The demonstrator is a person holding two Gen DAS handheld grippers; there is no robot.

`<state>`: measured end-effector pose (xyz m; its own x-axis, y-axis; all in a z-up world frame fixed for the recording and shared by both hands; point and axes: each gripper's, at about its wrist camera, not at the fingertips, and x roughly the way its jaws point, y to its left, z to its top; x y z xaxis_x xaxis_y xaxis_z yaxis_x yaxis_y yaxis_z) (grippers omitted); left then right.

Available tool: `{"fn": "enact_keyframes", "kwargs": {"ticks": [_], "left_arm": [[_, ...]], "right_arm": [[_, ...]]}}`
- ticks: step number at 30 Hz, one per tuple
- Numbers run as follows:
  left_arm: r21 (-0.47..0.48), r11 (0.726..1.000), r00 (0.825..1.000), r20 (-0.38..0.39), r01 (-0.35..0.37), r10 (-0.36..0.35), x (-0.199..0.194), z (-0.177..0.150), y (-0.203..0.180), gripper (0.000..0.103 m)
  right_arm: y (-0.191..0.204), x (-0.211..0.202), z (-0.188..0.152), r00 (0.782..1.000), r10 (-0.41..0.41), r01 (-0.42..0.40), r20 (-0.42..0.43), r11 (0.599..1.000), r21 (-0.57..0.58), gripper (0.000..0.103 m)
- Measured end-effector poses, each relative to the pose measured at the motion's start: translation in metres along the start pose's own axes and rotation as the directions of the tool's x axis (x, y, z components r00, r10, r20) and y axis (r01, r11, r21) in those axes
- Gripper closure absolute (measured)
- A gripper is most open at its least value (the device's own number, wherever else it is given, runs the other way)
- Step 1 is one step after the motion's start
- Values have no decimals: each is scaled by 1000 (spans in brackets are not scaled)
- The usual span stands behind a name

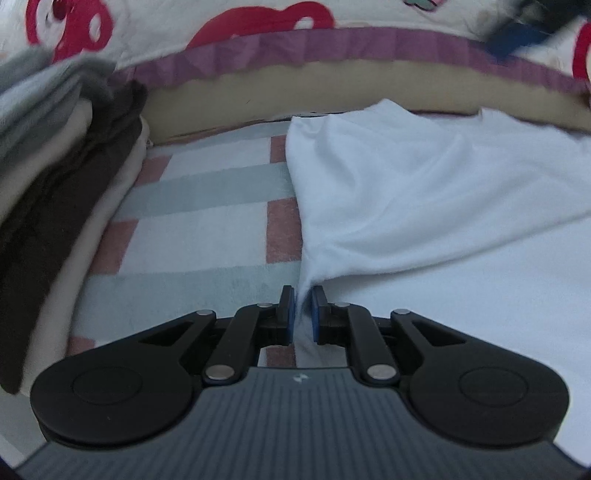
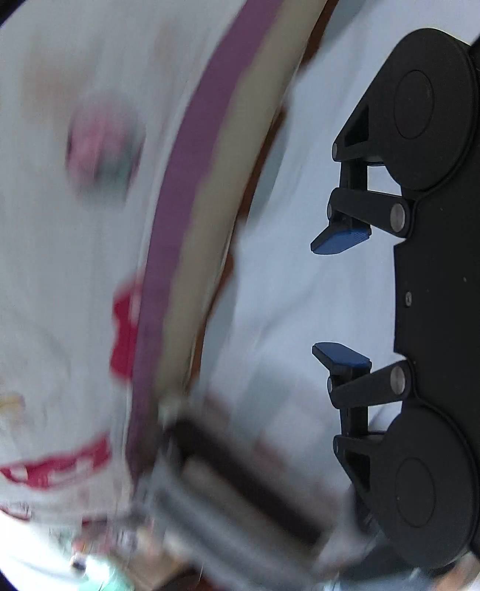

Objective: Fold clothes

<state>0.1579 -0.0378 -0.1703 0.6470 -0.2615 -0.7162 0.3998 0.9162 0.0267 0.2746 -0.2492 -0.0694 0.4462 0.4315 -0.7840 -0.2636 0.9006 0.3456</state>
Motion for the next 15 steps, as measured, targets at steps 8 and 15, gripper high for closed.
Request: {"fn": "enact_keyframes", "kwargs": {"ticks": [8,15], "left_arm": [[-38,974,974,34,224,-223,3,-14,32,93],[-14,965,965,25,262,-262,8,-11,29,92]], "right_arm": [[40,129,75,945,-79,17,-316,981,-194,45],[-21,179,64,916,113,-74,-385,991,115,40]]}}
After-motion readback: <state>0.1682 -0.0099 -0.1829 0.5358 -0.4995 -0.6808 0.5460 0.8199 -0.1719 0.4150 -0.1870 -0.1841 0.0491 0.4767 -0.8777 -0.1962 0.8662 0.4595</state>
